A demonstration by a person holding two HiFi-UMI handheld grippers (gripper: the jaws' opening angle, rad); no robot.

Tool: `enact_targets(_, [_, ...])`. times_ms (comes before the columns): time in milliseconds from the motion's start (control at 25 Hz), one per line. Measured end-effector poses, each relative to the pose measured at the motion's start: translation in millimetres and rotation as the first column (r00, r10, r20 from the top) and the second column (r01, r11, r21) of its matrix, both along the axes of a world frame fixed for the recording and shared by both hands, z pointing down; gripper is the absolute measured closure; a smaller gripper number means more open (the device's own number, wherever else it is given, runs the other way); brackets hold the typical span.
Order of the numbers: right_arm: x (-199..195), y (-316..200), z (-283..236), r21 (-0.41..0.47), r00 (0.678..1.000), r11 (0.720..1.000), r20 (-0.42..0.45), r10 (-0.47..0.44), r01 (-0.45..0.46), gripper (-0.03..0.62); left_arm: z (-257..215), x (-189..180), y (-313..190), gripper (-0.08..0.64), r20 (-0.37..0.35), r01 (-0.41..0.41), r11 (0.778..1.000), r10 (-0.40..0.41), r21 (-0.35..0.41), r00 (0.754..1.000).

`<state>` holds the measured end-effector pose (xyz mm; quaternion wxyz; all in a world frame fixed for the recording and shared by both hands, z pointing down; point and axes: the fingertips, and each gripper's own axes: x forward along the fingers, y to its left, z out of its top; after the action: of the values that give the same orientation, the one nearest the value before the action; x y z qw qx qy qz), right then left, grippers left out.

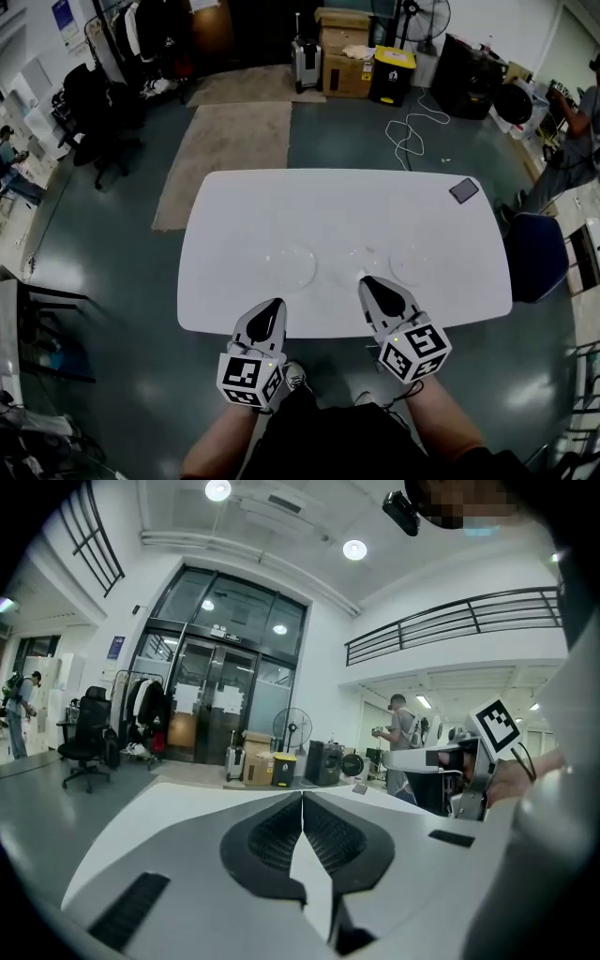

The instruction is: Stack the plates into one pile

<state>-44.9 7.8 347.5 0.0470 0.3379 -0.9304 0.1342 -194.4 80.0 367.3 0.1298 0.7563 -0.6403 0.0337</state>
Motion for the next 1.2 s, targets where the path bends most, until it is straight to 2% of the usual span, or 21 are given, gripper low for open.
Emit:
enact_targets(320, [-50,-10,-5,0.012,0.999,0.999,-0.010,0.037,-0.037,0.502,1,-48,-16,0.532,0.000,-0.041,0.999,0.041,-0.002,0.999])
enact_targets(520, [-73,-16,3,0.005,0.997,0.997,-0.019,0.073,-0.073,0.464,3,-72,-26,0.428,0.017,-0.066,0.998,0.066,-0.003,0.998])
enact_targets(680, [-91,-21,10,0.004,0.995,0.996,-0.026,0.093,-0.093,0.434,8,-90,-33,0.385,0.030,-0.084,0.996,0.084,-0.002,0.996])
enact_targets(920, [-115,-29,13,0.004,0.993,0.994,-0.040,0.108,-0.108,0.417,18,-115,-42,0.344,0.016,-0.089,0.996,0.089,-0.008,0.996])
enact_targets(1200, [-126,-37,28,-0.020,0.991,0.994,-0.084,0.108,-0.110,0.417,33,-127,-48,0.334,-0.005,-0.086,0.996,0.086,-0.029,0.996])
